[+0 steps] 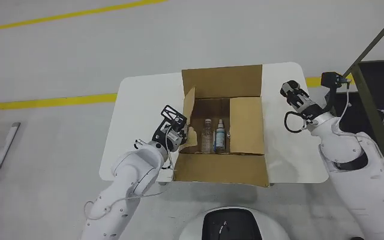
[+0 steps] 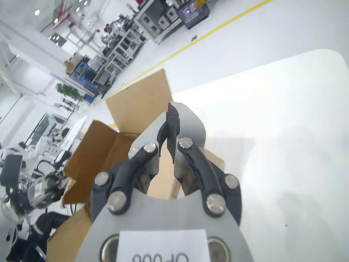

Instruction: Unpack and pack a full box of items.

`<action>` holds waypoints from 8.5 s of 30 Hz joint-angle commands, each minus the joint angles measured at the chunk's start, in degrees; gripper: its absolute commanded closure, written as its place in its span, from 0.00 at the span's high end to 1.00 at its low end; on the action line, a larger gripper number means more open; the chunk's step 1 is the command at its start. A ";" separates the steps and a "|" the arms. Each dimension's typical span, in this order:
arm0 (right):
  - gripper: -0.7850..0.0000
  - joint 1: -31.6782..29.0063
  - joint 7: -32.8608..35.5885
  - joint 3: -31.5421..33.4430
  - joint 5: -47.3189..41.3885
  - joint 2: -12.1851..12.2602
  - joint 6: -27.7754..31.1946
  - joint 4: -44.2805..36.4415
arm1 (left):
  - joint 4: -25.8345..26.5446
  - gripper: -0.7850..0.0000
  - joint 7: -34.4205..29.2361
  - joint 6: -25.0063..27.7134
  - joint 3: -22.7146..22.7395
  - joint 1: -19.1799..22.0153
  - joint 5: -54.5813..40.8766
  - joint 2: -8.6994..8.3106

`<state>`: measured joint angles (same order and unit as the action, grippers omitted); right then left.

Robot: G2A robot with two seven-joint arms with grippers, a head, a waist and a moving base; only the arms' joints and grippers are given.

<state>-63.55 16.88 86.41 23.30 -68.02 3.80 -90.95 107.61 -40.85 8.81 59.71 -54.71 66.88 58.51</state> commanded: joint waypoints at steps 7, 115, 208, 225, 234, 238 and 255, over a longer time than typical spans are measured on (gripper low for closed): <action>0.00 8.08 4.15 -1.58 -4.94 -0.35 -0.60 11.21 | -4.38 0.00 -3.82 2.64 -5.23 4.90 -2.46 1.82; 0.00 9.53 12.02 -18.00 5.08 -0.33 11.02 9.36 | 11.58 1.00 -10.48 20.89 20.64 -25.51 9.57 -0.92; 0.00 5.23 -2.41 -26.84 34.57 -4.90 -2.65 3.60 | -23.54 1.00 12.93 -6.60 4.52 0.18 5.00 7.32; 0.00 5.13 -1.91 -25.72 34.72 -5.50 -1.90 4.20 | -18.62 1.00 17.75 -6.85 9.43 -2.79 0.92 7.51; 0.00 4.37 -1.98 -24.97 34.97 -5.69 -1.54 3.92 | -18.80 1.00 17.33 -5.82 7.72 1.85 1.50 8.37; 0.00 3.88 -1.80 -24.37 34.92 -5.71 -1.45 3.45 | -19.78 1.00 17.01 -5.59 6.07 4.22 1.77 8.96; 0.00 0.19 -1.74 -18.58 31.22 -5.37 -1.85 0.10 | -19.13 1.00 15.92 -3.56 -0.74 11.76 3.23 11.48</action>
<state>-62.98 15.23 66.94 55.50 -73.44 2.10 -90.48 88.37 -24.87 5.10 59.70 -43.42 70.01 69.77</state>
